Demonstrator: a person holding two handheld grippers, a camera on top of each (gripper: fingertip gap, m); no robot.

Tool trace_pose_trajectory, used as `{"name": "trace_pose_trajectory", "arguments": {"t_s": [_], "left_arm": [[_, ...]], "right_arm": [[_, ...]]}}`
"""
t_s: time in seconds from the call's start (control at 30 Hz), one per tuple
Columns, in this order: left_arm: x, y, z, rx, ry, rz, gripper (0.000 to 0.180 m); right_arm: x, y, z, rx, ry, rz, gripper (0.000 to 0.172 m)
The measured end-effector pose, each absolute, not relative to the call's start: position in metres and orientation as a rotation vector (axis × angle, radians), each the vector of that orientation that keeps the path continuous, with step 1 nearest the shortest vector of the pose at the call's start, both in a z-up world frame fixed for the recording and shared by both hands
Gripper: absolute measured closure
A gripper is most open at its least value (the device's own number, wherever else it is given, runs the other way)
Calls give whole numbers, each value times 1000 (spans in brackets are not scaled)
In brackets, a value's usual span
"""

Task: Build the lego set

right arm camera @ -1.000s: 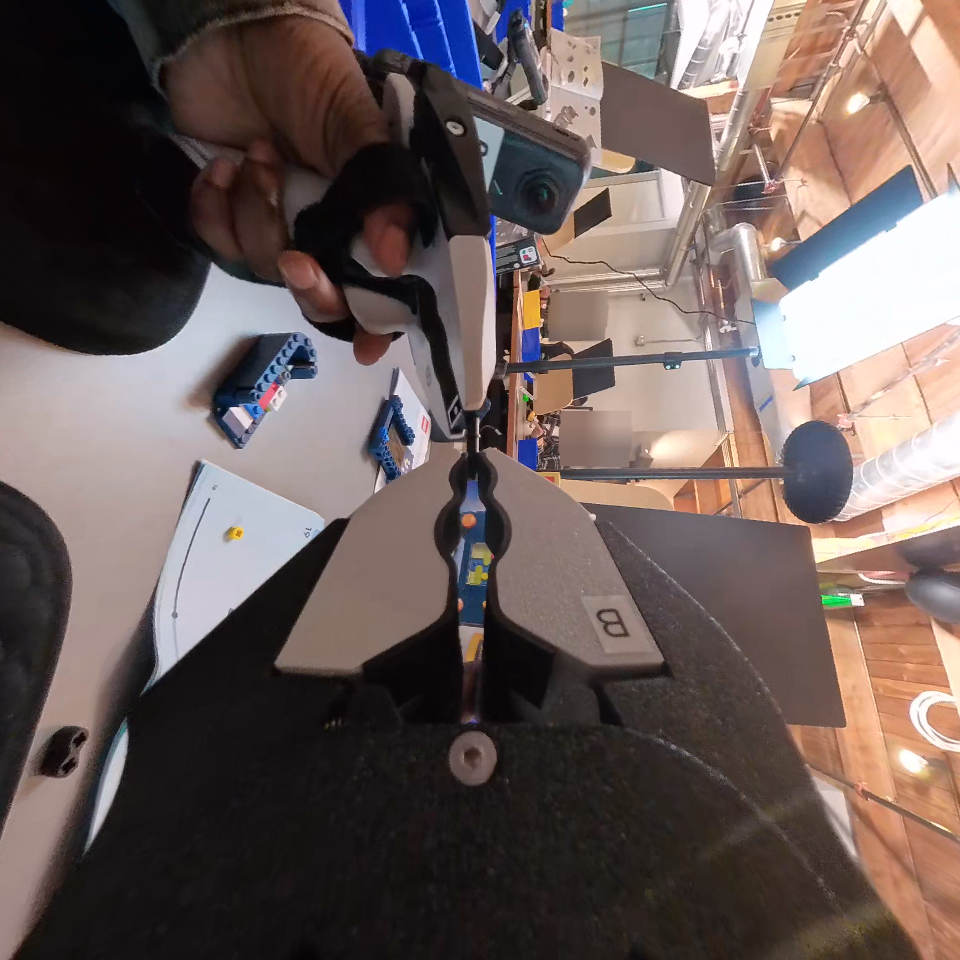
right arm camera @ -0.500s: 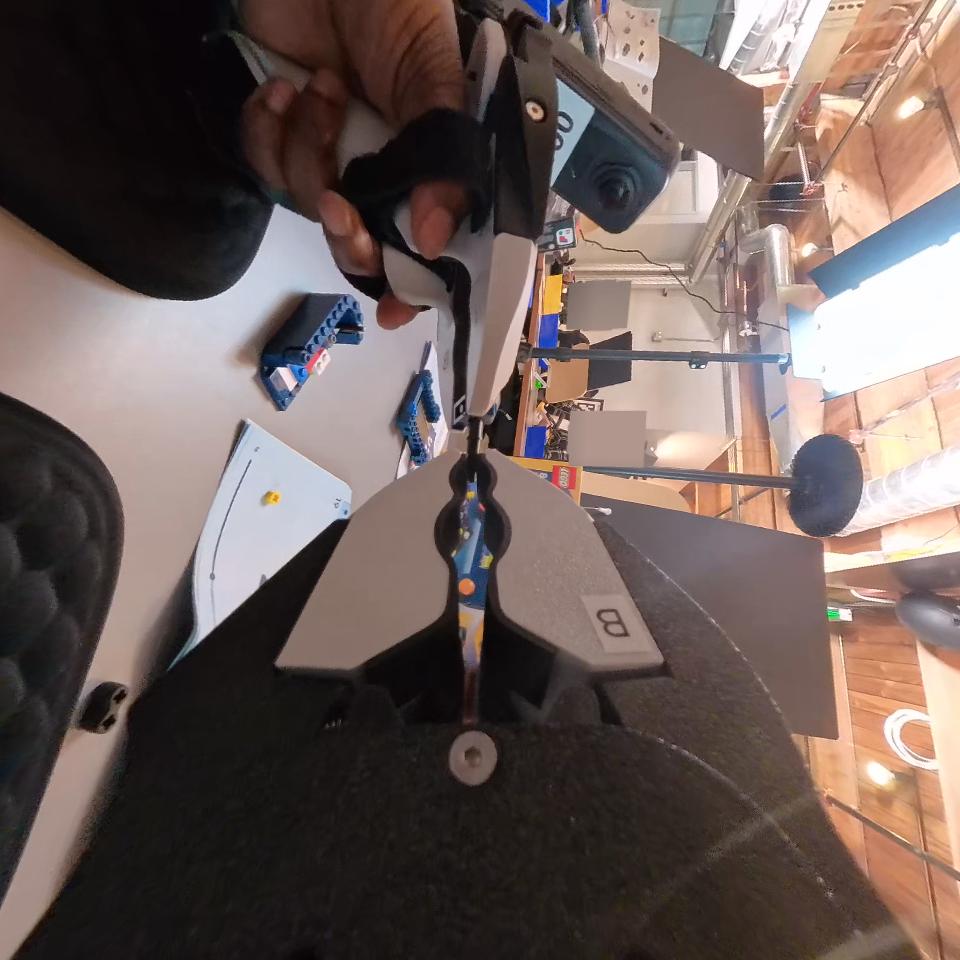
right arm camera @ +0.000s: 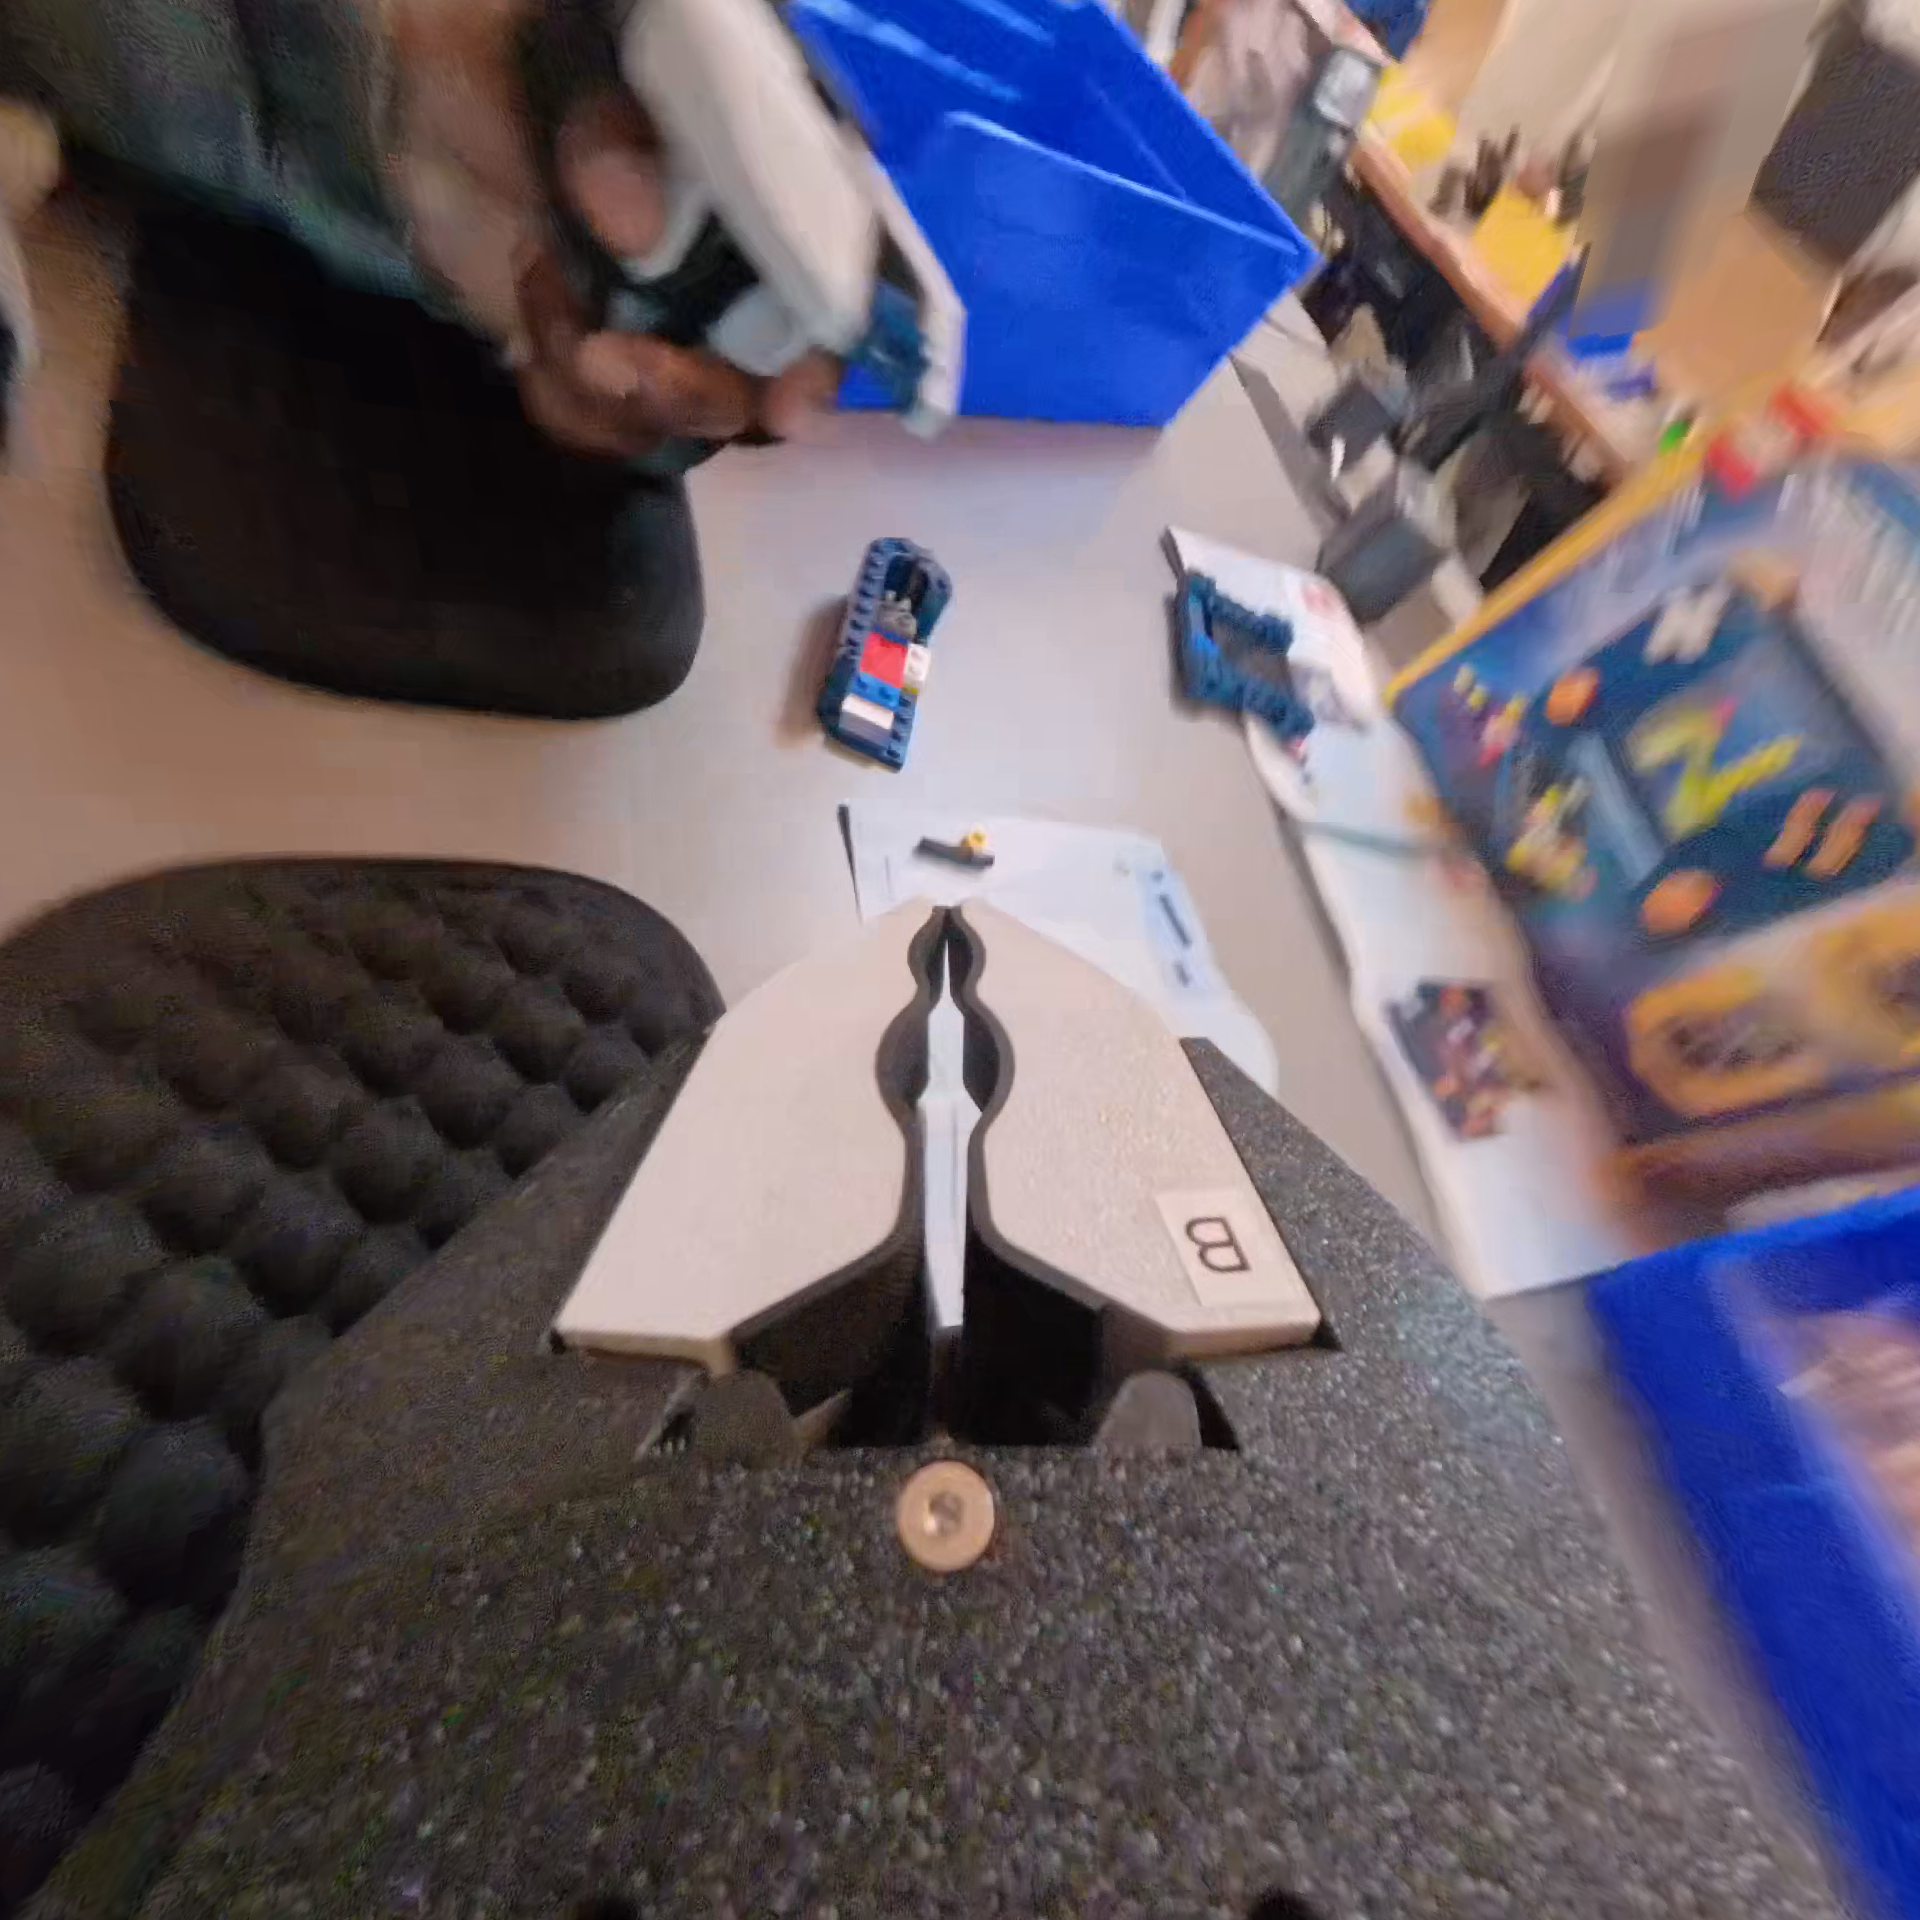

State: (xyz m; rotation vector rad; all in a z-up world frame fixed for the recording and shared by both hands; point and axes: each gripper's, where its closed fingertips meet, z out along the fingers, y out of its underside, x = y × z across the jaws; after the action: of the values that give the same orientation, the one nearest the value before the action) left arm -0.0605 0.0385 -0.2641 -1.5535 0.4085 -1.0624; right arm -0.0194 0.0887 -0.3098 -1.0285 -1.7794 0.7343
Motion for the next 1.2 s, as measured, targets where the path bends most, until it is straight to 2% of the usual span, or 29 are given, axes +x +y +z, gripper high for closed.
{"name": "trace_pose_trajectory", "arguments": {"t_s": [0.1,0.17,0.3,0.43,0.53,0.73,1.0,1.2], "left_arm": [[-74,37,-248,-1429,333,-1120,164],[-83,34,-242,-1386,323,-1101,164],[-87,28,-239,-1341,347,-1039,164],[-83,26,-236,-1314,343,-1090,164],[-81,24,-237,-1316,366,-1071,164],[-89,24,-236,-1295,327,-1083,165],[-83,24,-238,-1320,362,-1055,164],[-88,25,-236,-1308,330,-1064,164]], "right_arm": [[-18,99,-303,-1241,-1670,1027,159],[-24,98,-303,-1266,-1716,1060,156],[-37,91,-321,-1226,-2032,949,156],[-41,89,-339,-833,-2379,779,160],[-44,95,-346,-696,-2569,708,158],[-43,85,-361,-679,-2834,630,156],[-33,84,-369,-825,-2800,502,158],[-46,86,-367,-778,-2786,472,158]]}}
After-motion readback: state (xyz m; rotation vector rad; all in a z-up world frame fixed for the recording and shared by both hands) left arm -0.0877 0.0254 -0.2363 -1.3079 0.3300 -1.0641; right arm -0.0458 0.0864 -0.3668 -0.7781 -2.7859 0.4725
